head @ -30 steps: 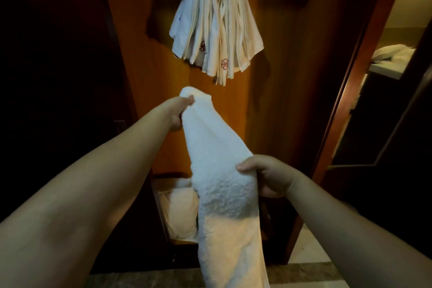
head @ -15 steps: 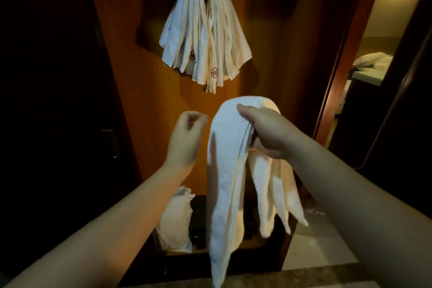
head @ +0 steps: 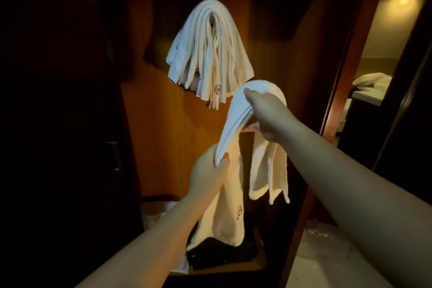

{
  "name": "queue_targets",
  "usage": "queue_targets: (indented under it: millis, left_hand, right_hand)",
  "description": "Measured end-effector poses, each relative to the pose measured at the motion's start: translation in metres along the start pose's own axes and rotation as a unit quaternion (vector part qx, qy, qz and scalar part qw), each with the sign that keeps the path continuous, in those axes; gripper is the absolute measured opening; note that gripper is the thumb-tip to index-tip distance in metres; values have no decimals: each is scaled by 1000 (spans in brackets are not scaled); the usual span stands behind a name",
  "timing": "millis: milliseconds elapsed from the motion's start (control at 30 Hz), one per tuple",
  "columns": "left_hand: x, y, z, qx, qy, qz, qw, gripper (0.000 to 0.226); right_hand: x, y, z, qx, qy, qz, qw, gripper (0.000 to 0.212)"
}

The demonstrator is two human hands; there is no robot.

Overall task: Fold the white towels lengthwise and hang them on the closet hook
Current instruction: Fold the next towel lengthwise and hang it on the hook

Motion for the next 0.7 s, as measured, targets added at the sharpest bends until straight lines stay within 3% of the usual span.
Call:
queue_targets:
  millis: [100,200,300,400,500,600,700]
  left_hand:
    - [34,-1,1,21,-5,53,998,14]
    - [65,-4,7,34,-116,51,991,20]
    - [86,-11,18,-6,-221,44,974,21]
    - [100,-18,39,-62,-254,52,964,17]
    - [121,-26,70,-110,-127,132,977,15]
    - [130,-36,96,-140,51,208,967,19]
    - [100,-63,127,-182,223,185,940,21]
  right_hand:
    - [5,-9,8,-36,-50,-14,998,16]
    - [6,-18,11,-70,-62,-6,996,13]
    - [3,-26,12,-91,-67,-10,994,13]
    - [3,-35,20,-129,-105,-26,986,19]
    - [3,-45,32,-146,-156,-51,976,15]
    - [-1,-53,40,-158,-188,-74,967,37]
    - [-1,-60,42,-155,-245,-94,953,48]
Point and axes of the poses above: each hand's wrist, its own y-axis away from the middle knuckle, its own z-axis out of the back of the hand, x = y × z, the point moved 3 cm from there along -y, towards the middle knuckle, and after that the axes turned 15 degrees about -x, right-handed, at the moved point
